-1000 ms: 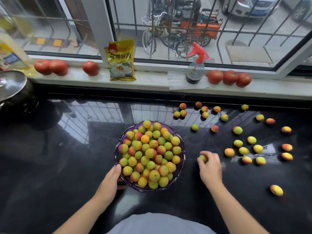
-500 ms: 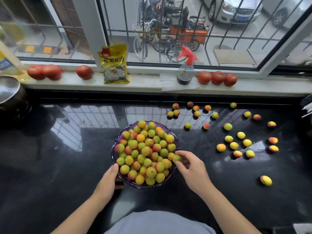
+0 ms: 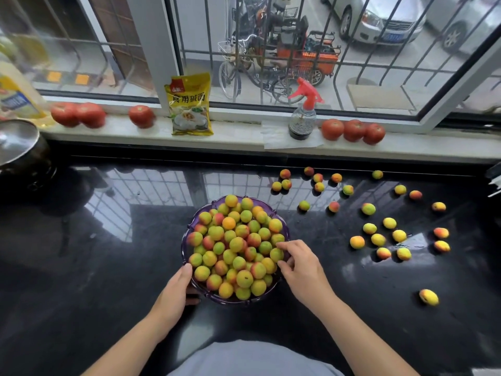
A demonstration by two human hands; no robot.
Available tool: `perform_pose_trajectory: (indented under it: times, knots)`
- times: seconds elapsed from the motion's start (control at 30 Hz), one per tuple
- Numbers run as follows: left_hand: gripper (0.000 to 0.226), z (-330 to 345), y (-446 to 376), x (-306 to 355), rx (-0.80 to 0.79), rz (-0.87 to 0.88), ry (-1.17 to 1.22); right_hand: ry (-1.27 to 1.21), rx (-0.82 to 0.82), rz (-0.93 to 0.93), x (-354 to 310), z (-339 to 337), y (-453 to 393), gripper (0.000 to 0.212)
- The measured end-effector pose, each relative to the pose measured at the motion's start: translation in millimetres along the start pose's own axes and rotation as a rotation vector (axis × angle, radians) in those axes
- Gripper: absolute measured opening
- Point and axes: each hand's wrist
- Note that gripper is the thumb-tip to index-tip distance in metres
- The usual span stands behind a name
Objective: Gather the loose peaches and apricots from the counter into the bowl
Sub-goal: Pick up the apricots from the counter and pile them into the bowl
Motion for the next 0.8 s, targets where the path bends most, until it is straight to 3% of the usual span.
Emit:
perform_pose_trajectory:
  times: [0.57,0.7,0.8]
  knots:
    - [0.041,0.6,2.7,2.8,-0.002,0.017,-0.002,0.205,-0.029,-0.018,1.1,3.0,1.5,0.032]
    - [0.039,0.9,3.9,4.1,0.008,0.016,0.006,0.161,-0.056,-0.025,2.8,-0.6,4.0,0.041]
    - [0.039,1.9,4.3,4.1,0.016,0.005,0.027,0.064,0.076,-0.028,18.1,-18.0,-4.6,0.033]
Point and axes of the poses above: each hand's wrist, its own y-axis away from the middle knuckle, its own z-axis out of the palm, x = y × z, and after that the axes turned 3 degrees about -x, right-handed
